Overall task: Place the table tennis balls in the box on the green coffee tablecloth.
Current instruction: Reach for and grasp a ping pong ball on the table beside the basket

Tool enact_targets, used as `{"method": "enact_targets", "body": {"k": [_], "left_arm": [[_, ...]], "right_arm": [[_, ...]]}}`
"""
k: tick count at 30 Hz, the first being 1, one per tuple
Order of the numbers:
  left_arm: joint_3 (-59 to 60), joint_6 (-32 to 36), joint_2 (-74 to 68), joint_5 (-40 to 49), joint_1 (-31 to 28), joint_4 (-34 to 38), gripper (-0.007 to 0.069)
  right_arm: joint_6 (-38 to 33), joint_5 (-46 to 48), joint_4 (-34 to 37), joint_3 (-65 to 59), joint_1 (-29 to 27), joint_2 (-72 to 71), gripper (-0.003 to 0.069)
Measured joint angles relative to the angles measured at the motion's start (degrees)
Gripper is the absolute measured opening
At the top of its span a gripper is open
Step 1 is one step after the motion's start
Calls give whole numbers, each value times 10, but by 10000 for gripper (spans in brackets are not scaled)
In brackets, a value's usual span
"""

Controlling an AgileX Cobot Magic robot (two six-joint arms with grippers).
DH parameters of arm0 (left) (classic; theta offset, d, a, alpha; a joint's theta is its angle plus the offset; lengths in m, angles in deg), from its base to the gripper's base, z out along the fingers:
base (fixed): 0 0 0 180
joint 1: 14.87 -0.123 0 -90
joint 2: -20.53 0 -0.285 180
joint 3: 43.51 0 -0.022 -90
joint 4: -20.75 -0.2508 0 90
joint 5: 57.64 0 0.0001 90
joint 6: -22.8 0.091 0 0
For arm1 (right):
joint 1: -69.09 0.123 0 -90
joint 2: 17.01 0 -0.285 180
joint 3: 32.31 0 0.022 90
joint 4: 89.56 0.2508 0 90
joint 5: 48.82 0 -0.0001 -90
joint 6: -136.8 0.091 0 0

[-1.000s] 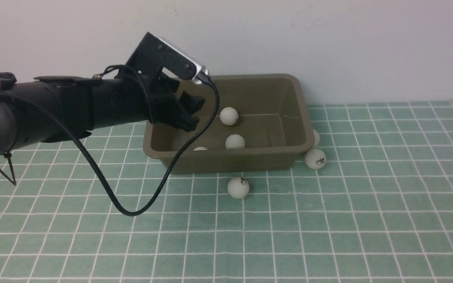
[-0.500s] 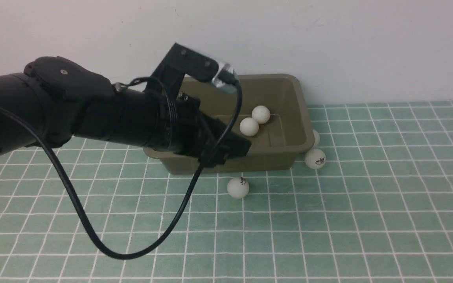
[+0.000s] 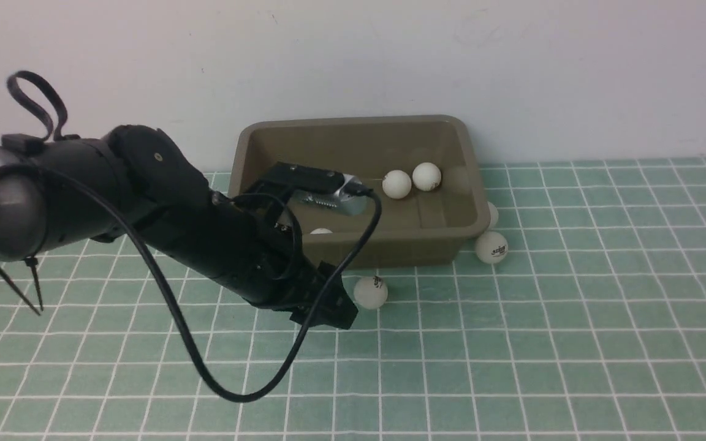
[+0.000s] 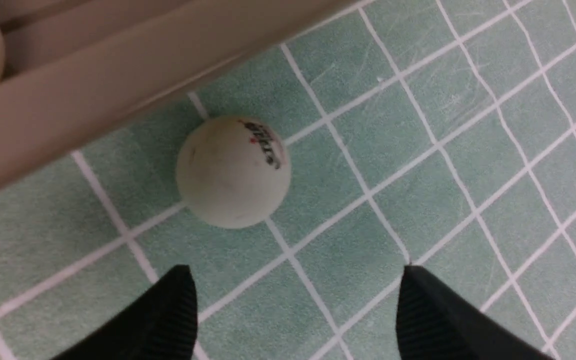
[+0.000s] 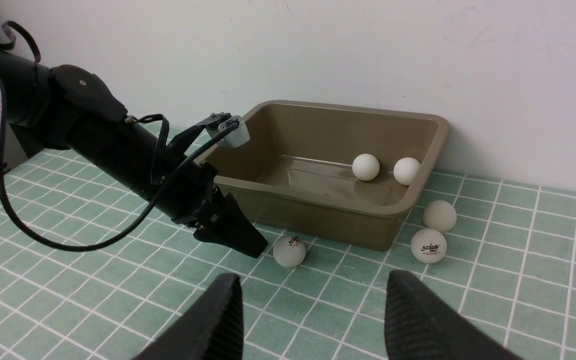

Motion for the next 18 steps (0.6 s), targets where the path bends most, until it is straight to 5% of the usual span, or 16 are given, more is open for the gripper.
{"method": "enact_targets", "body": {"k": [10, 18], "left_arm": [[-6, -55, 0, -14, 82, -62, 503], [-30, -211, 0, -43, 87, -263, 500]], "right_arm": [[0, 0, 0, 0, 0, 0, 356], [0, 0, -6, 0, 0, 0, 356]]}}
